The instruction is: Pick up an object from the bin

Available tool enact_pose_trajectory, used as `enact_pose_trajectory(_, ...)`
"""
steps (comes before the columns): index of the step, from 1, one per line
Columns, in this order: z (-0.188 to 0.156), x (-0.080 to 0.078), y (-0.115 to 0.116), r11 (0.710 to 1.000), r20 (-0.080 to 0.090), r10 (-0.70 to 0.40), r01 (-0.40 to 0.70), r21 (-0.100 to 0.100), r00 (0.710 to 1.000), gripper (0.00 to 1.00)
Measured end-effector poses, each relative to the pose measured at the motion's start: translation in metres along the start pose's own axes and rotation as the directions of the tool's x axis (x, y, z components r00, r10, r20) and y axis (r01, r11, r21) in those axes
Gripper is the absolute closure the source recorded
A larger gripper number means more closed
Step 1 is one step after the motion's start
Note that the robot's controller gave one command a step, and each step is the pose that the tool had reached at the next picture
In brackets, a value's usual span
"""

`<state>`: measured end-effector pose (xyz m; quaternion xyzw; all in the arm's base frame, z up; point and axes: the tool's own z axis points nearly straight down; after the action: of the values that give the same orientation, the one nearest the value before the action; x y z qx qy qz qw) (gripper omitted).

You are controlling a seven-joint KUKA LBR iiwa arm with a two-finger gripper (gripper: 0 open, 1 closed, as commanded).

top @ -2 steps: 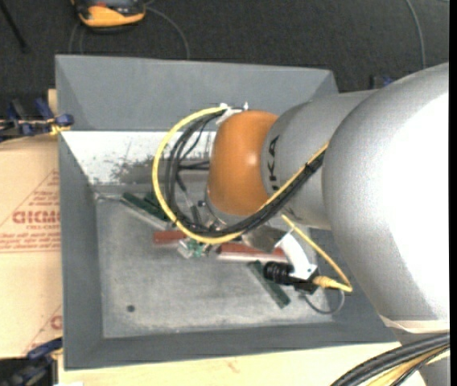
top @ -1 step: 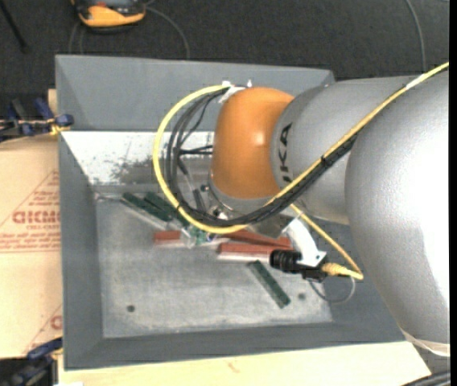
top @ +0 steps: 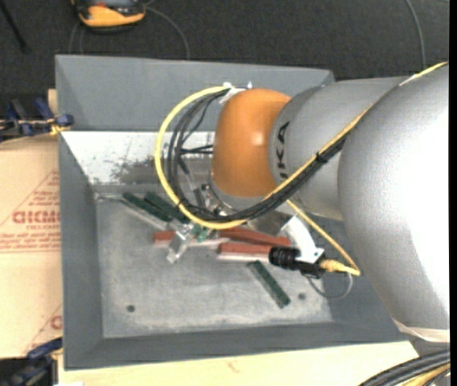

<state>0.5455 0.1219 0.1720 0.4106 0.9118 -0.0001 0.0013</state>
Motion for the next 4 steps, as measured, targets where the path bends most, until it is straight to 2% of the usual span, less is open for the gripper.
enact_pose_trajectory(1,0.015,-0.003,-0.001,1.0,-0.002,-0.002,0.002,0.003,1.0,0.0)
enact_pose_trajectory(2,0.079,-0.054,0.038,0.988,-0.005,-0.156,0.156,-0.006,0.988,1.0)
enact_pose_trajectory(3,0.079,-0.054,0.038,0.988,-0.005,-0.156,0.156,-0.006,0.988,1.0)
enact_pose_trajectory(4,0.054,-0.057,0.037,0.987,-0.003,-0.161,0.161,0.001,0.987,1.0)
